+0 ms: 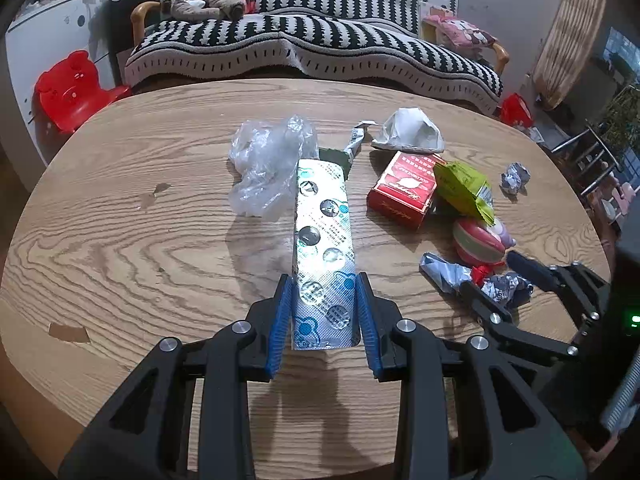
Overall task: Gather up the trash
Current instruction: 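Lift the blister pack with the left tool while the right tool holds the ribbon, then carry both items over the bin and open both tools to drop them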
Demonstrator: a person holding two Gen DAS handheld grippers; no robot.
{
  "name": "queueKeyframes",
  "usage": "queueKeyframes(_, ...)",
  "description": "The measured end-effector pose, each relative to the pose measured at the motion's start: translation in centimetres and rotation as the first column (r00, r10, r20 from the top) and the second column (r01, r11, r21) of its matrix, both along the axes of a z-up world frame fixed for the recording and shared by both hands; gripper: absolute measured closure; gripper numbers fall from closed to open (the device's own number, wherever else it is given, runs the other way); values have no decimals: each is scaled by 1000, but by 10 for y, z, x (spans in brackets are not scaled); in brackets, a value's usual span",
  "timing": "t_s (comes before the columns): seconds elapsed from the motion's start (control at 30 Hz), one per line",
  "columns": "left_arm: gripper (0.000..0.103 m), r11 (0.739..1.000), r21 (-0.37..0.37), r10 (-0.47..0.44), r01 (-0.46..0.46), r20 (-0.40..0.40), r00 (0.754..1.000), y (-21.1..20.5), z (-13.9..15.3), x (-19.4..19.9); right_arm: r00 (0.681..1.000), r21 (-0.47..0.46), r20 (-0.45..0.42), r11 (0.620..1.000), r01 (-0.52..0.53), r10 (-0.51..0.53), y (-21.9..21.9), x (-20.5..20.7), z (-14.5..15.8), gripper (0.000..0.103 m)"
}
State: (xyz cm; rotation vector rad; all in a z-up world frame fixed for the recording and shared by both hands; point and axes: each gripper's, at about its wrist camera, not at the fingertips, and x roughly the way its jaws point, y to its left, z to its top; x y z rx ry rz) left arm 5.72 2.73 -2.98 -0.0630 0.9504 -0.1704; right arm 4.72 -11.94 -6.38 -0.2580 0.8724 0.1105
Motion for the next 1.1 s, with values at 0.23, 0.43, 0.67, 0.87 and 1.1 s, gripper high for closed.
queueKeyframes(0.23,72,1000,1,-11,11,5,1000,-2,1,-1,998,21,64,1000,-12,11,-4,-9,15,92)
queueKeyframes(0.43,72,1000,-9,-16,16,15,1000,-6,5,-3,994,167,109,986,1,-20,-21,-16,46,92)
queueKeyframes(0.67,72,999,-19,-27,28,28,999,-13,9,-5,991,285,106,957,43,-76,-47,-21,61,92)
queueKeyframes(0.87,72,998,-33,-52,54,53,997,-25,17,-8,985,339,126,938,71,-120,-73,-35,75,92)
queueKeyframes(1.1,72,982,-114,-139,151,106,985,-64,30,-18,966,432,135,890,144,-222,-140,-68,93,92)
